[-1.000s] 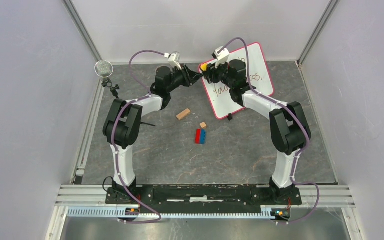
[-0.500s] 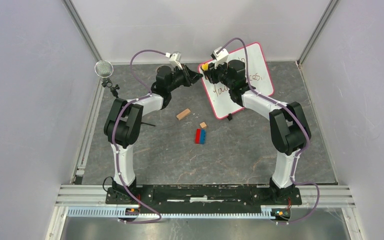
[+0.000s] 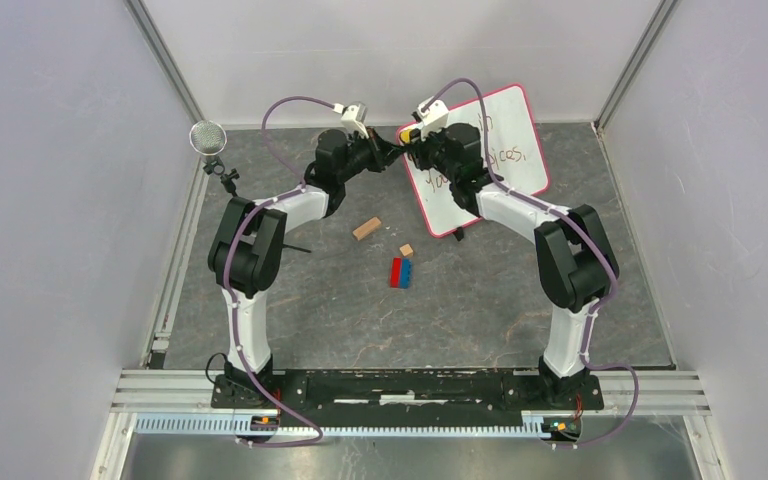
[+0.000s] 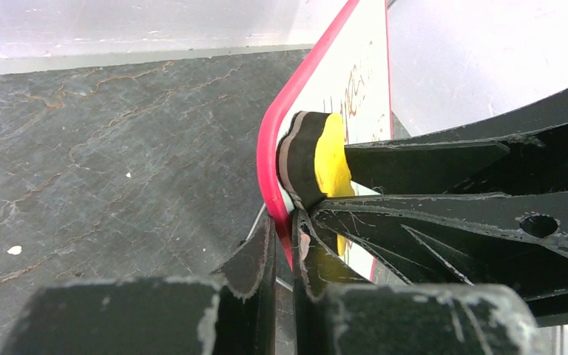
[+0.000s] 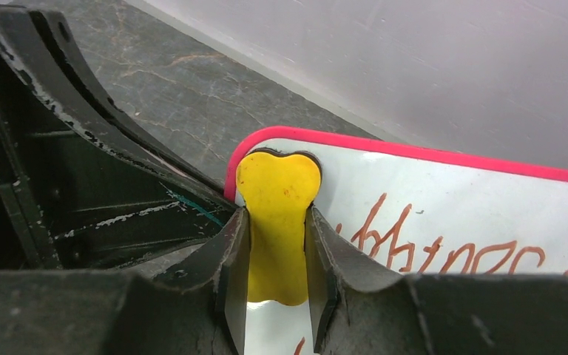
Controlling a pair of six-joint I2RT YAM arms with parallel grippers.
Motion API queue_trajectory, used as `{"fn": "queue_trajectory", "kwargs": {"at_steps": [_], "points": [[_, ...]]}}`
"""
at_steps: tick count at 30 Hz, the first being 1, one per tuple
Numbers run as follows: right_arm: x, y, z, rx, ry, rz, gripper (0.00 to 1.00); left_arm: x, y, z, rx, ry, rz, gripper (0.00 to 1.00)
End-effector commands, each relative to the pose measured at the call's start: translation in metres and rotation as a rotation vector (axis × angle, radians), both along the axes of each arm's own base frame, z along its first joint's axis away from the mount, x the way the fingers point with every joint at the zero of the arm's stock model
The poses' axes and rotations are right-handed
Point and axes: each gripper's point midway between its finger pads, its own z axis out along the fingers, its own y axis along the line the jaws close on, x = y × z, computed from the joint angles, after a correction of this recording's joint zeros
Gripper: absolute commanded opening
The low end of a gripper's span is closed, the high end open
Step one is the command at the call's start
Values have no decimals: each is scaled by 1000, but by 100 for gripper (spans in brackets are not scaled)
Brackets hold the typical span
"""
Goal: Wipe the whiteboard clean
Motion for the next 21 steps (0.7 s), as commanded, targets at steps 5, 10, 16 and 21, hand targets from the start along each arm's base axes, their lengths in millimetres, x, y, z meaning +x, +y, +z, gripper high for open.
{"fn": "queue_trajectory", "kwargs": {"at_steps": [5, 10, 16, 21], "points": [[13, -53, -18, 3, 56, -252, 14, 1, -2, 7, 100, -93, 17, 2], [17, -88, -31, 47, 109, -329, 12, -1, -5, 7, 96, -99, 8, 2], [17, -96, -33, 30, 114, -328, 11, -2, -6, 8, 97, -103, -2, 2], [14, -58, -22, 27, 92, -240, 10, -5, -9, 10, 105, -118, -13, 2]]}}
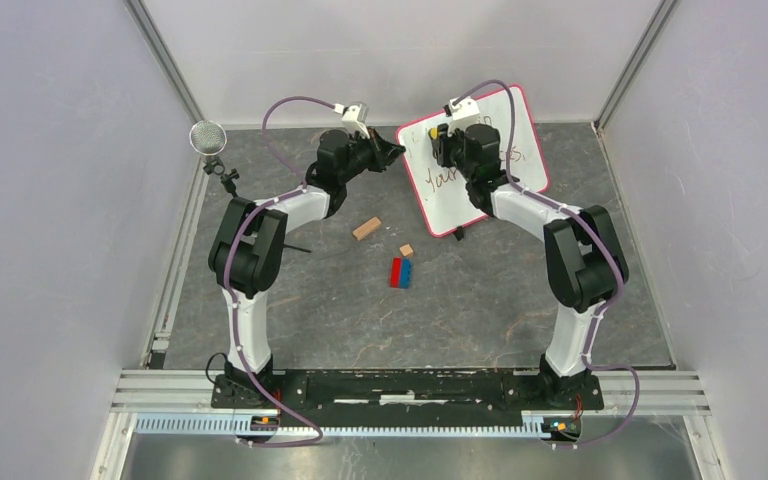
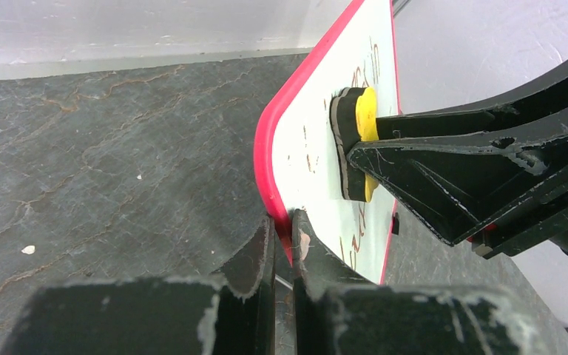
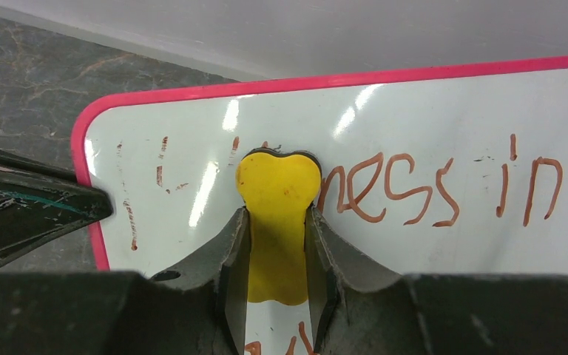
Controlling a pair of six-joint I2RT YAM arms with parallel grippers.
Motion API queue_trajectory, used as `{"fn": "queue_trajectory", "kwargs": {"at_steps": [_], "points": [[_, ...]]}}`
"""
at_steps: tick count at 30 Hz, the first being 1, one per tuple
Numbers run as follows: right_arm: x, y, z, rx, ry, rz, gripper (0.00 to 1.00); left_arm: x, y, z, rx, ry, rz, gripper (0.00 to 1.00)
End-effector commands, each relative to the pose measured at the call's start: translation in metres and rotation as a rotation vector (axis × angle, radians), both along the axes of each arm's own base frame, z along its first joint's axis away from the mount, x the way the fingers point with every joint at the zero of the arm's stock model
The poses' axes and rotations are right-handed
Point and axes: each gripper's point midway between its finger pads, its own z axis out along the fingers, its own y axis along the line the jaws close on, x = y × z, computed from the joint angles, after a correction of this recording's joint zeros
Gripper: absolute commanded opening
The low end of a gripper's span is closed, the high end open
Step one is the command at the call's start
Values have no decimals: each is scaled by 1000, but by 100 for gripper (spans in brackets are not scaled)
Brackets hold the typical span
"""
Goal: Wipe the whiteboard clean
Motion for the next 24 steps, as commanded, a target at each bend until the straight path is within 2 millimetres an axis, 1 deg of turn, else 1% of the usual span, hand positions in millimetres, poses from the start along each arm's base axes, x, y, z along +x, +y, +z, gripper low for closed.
{"fn": "queue_trajectory", "kwargs": {"at_steps": [1, 4, 5, 7, 9, 12, 14, 16, 18, 22, 24], "points": [[-5, 24, -3, -59, 18, 31, 11, -8, -10, 11, 88, -108, -41, 2], [-7, 60, 10, -84, -13, 100, 10, -10, -13, 12, 102, -118, -48, 2], [-8, 69, 11, -92, -17, 117, 10, -11, -15, 13, 106, -123, -50, 2], [-8, 80, 12, -101, -23, 130, 10, -12, -17, 13, 114, -129, -53, 2], [-5, 80, 11, -98, -17, 120, 8, -12, -16, 13, 121, -130, -47, 2], [0, 63, 7, -117, -3, 63, 6, -12, -14, 12, 124, -132, -42, 2], [4, 46, 3, -102, 16, 24, 6, -13, -14, 13, 125, -134, -39, 2], [11, 20, -2, -99, 37, -23, 6, -14, -13, 13, 127, -136, -40, 2], [16, 1, -4, -81, 62, -62, 6, -14, -12, 13, 130, -138, -36, 2], [24, -33, -6, -102, 84, -108, 6, -14, -11, 13, 136, -138, -30, 2], [27, -46, -10, -103, 100, -122, 6, -14, -11, 12, 141, -135, -29, 2]]}}
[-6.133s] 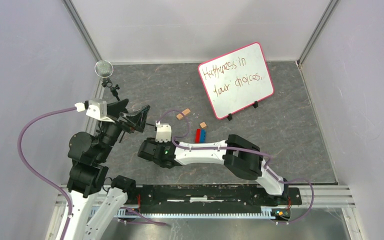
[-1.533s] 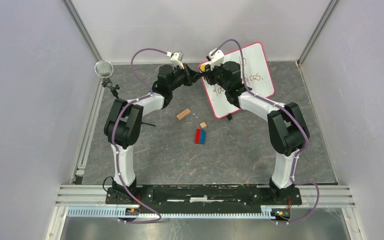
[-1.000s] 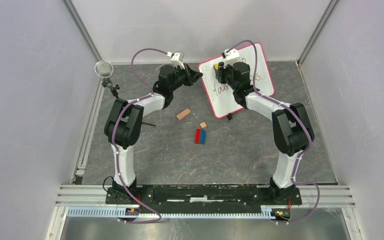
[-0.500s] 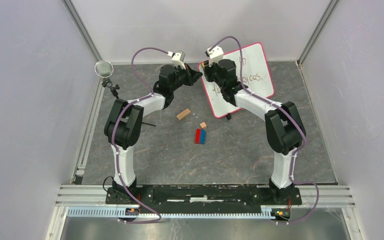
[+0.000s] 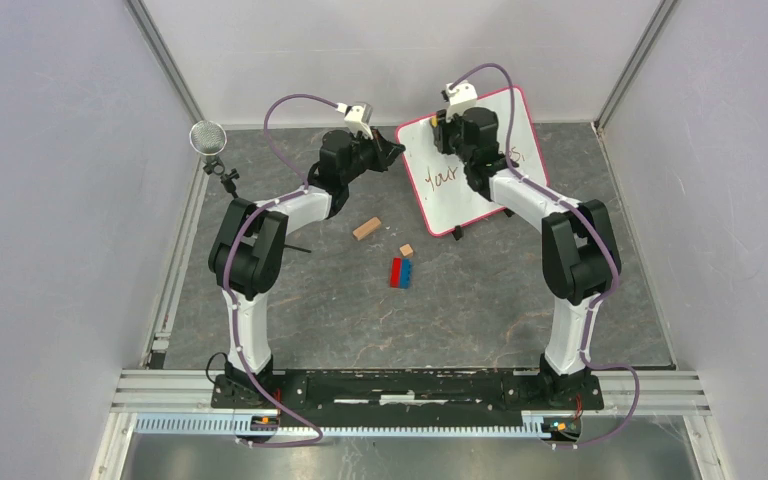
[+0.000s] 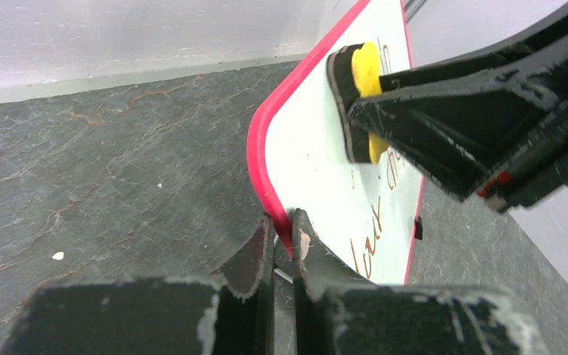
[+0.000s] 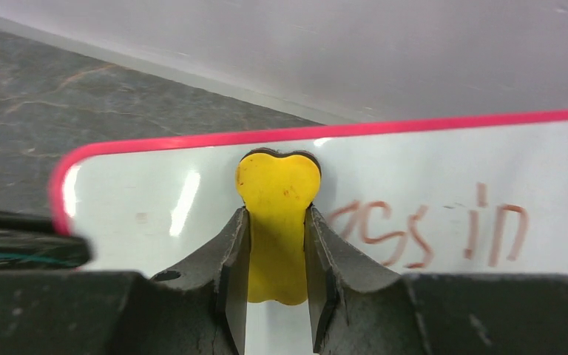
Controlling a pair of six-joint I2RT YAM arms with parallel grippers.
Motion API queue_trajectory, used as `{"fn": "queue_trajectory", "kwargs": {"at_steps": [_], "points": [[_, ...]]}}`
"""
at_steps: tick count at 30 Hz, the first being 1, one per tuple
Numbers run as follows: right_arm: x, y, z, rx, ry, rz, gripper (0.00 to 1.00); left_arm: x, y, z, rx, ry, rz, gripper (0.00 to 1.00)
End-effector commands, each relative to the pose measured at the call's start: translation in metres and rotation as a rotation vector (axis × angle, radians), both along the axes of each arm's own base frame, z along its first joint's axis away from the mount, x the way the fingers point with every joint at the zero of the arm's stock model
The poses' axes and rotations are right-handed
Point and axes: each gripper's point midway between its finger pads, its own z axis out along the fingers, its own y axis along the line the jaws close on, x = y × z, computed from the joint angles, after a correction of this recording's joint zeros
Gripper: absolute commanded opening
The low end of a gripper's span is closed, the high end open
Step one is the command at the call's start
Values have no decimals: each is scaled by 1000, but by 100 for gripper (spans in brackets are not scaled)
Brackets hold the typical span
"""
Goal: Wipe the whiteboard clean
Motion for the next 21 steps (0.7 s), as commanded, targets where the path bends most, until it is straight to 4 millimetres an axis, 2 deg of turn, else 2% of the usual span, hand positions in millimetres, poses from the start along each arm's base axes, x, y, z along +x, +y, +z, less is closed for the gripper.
{"fn": "queue_trajectory", "kwargs": {"at_steps": [1, 5, 7, 11, 14, 17, 19, 21], "points": [[10, -64, -28, -57, 102, -124, 6, -16, -10, 12, 80, -77, -55, 2], [12, -76, -30, -103, 109, -133, 5, -17, -9, 13, 88, -82, -48, 2], [10, -67, -31, -101, 108, -94, 5, -17, -9, 13, 89, -83, -47, 2], [0, -26, -23, -162, 84, 14, 5, -18, -11, 14, 88, -86, -55, 2], [-16, 12, -18, -212, 53, 111, 5, -20, -13, 15, 96, -93, -59, 2], [-35, 48, -23, -229, 50, 206, 5, -21, -16, 16, 100, -101, -65, 2], [-45, 67, -31, -231, 59, 268, 5, -22, -18, 16, 104, -102, -69, 2], [-47, 72, -36, -239, 68, 271, 4, -22, -18, 16, 104, -102, -70, 2]]}}
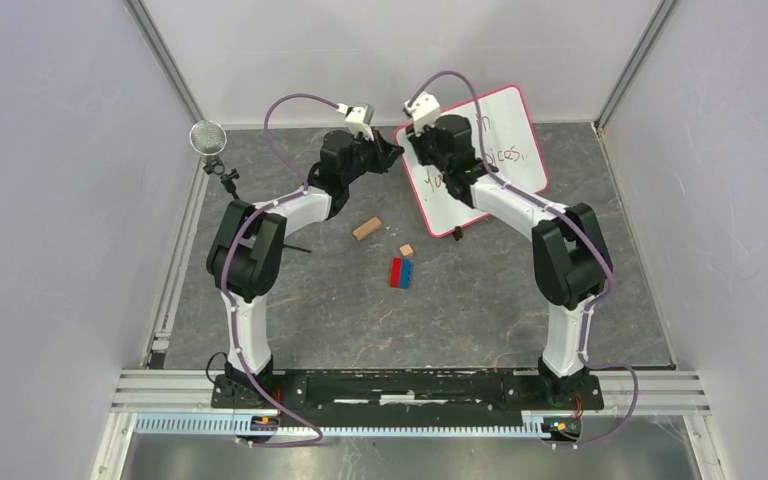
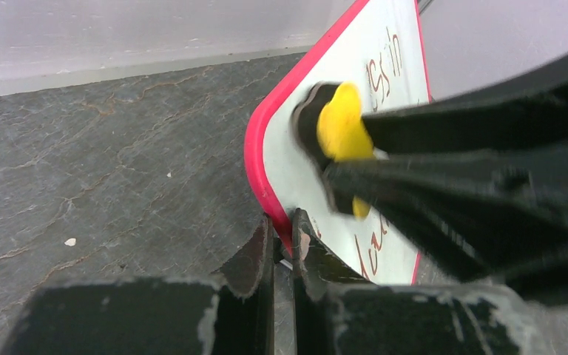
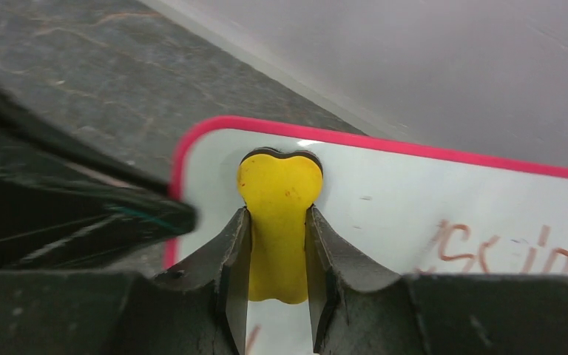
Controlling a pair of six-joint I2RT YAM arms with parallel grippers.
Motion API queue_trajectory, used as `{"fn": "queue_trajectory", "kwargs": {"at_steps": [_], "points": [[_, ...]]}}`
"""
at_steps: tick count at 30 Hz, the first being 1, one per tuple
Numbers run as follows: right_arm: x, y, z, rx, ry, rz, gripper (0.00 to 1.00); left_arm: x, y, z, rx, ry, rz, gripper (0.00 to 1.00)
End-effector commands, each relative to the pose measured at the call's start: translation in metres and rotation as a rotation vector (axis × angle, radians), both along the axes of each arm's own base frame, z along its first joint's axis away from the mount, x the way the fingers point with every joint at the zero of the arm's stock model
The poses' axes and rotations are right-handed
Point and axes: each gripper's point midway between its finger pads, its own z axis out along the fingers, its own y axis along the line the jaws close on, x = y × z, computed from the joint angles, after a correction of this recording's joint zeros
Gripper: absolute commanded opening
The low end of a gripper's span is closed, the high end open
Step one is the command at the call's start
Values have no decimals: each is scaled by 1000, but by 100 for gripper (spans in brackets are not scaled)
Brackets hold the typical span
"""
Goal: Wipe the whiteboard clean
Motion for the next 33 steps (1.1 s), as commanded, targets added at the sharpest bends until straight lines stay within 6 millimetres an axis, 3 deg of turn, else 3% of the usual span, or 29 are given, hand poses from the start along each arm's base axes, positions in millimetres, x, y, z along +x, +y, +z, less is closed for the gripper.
{"fn": "queue_trajectory", "kwargs": {"at_steps": [1, 5, 12, 15, 20, 27, 30, 33], "points": [[-28, 41, -31, -49, 95, 146, 3, -18, -19, 18, 69, -106, -87, 2], [-18, 5, -23, -24, 76, 19, 0, -19, -20, 16, 70, -103, -89, 2], [2, -88, -29, 73, 106, -171, 1, -20, -19, 18, 70, -107, -87, 2], [4, -96, -31, 49, 114, -183, 1, -20, -19, 19, 67, -109, -87, 2], [-5, -59, -29, 54, 111, -92, 1, -21, -19, 20, 66, -109, -90, 2], [-36, 20, -31, 26, 103, 72, 1, -22, -20, 22, 59, -114, -91, 2], [-48, 33, -42, 53, 137, 133, 1, -22, -19, 23, 58, -117, -87, 2], [-57, 32, -51, 37, 141, 159, 0, -23, -19, 22, 58, -117, -89, 2]]}}
